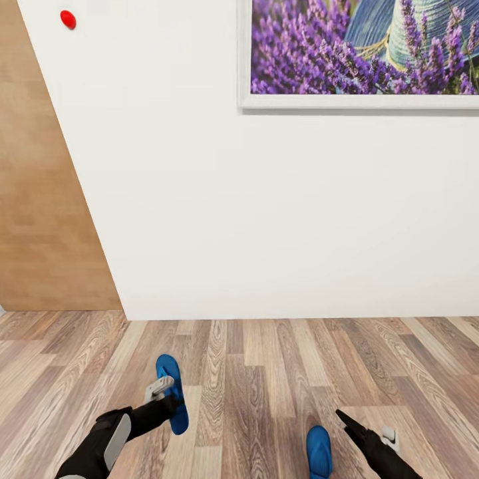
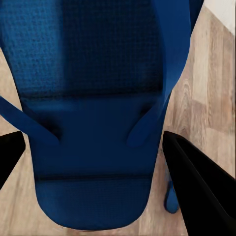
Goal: In the bedroom, move the book from the bed onto either nightstand, and place the two sandals side by side next to the bed.
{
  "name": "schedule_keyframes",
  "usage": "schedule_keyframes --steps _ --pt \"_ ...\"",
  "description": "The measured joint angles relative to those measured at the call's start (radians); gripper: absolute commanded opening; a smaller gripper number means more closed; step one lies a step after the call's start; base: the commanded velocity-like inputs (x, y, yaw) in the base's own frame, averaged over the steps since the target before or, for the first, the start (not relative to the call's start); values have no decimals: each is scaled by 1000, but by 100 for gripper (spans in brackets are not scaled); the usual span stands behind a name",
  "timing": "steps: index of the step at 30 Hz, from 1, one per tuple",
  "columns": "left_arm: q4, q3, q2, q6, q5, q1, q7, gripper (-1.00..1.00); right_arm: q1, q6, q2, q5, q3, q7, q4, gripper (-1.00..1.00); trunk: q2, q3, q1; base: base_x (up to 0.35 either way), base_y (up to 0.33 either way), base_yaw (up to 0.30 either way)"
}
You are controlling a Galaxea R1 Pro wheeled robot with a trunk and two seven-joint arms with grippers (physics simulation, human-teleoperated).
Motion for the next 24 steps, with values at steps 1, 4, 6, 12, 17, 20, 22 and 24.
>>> schedule_keyframes --steps 1,4,6,12,17,20,22,24 --pt "9 10 3 0 14 0 -16 -100 0 1 0 -1 0 -36 -9 100 0 0 0 0 0 0" --pt "51 34 26 2 56 0 -98 -100 0 5 0 -4 -1 -196 -74 100 0 0 0 0 0 0" --pt "74 44 41 3 73 0 -165 -100 0 8 0 -7 -1 -313 -143 100 0 0 0 0 0 0" --pt "97 55 64 2 87 0 -285 -100 -2 65 2 -13 3 -555 -293 100 0 0 0 0 0 0" --pt "102 61 71 3 97 0 -325 -100 -7 205 2 -18 8 -726 -404 100 0 0 0 0 0 0" --pt "103 64 71 9 107 0 -334 -100 -34 295 3 -15 18 -827 -446 100 0 0 0 0 0 0" --pt "102 65 71 15 111 0 -336 -100 -60 348 3 -15 32 -878 -459 100 0 0 0 0 0 0" --pt "101 66 70 27 113 0 -337 -100 -101 431 4 -6 58 -948 -468 100 0 0 0 0 0 0"
